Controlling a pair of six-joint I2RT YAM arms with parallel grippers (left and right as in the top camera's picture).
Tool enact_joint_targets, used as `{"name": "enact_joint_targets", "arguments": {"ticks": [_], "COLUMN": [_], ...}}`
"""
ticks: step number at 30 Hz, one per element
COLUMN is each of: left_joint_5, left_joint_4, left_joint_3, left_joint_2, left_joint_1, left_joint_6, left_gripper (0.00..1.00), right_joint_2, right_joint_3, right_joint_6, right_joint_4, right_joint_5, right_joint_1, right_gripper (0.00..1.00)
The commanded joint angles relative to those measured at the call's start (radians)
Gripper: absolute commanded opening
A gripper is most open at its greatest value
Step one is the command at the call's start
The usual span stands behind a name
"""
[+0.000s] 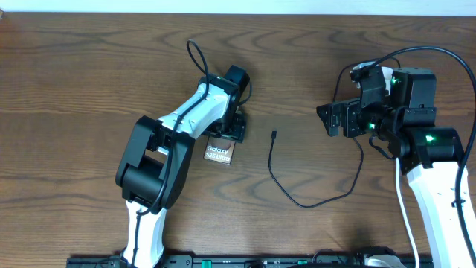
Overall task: Plug charger to phone and switch on socket
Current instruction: 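Close the left gripper on the phone and adjust the grip, then lift the phone with the left gripper and tilt it upright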
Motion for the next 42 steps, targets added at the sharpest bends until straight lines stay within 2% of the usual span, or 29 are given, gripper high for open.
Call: {"name": "enact_joint_targets", "arguments": {"ticks": [1,13,17,20,23,34,42], "left_joint_5": [-0.047,-0.050,-0.050,-0.050,-0.049,-0.050,-0.050], "left_joint_4": [-0.003,-0.002,-0.019,-0.023,-0.023,-0.023,-0.023], "left_joint_3": [-0.022,-0.016,0.010,0.025,0.025,0.025,0.025], "left_joint_2": [0.034,0.029,0.024,0.024,0.024,0.024,0.024], "left_joint_1": [0.004,0.005,0.007,0.021,0.036,0.040,0.040], "left_joint_6": [0.005,0.004,-0.063,-0.190,-0.259,-0.261,-0.261], "left_gripper": [0.73,0.71,0.72,0.72,0.71,0.71,0.59], "right_joint_2": [0.007,0.007,0.007,0.007,0.007,0.007,0.007], "right_joint_3": [0.019,0.019,0.019,0.019,0.019,0.019,0.019], "right_joint_6": [-0.009,-0.009,-0.009,-0.008,-0.008,-0.009,-0.008], "right_joint_4": [-0.002,-0.002,-0.001,-0.002,-0.002,-0.005,-0.005], "right_joint_5": [0.002,0.002,0.002,0.002,0.002,0.002,0.002], "right_joint_1": [-0.009,-0.009,-0.009,-0.009,-0.009,-0.009,-0.009], "right_gripper": [0.99,0.99,0.99,0.99,0.99,0.99,0.99]}}
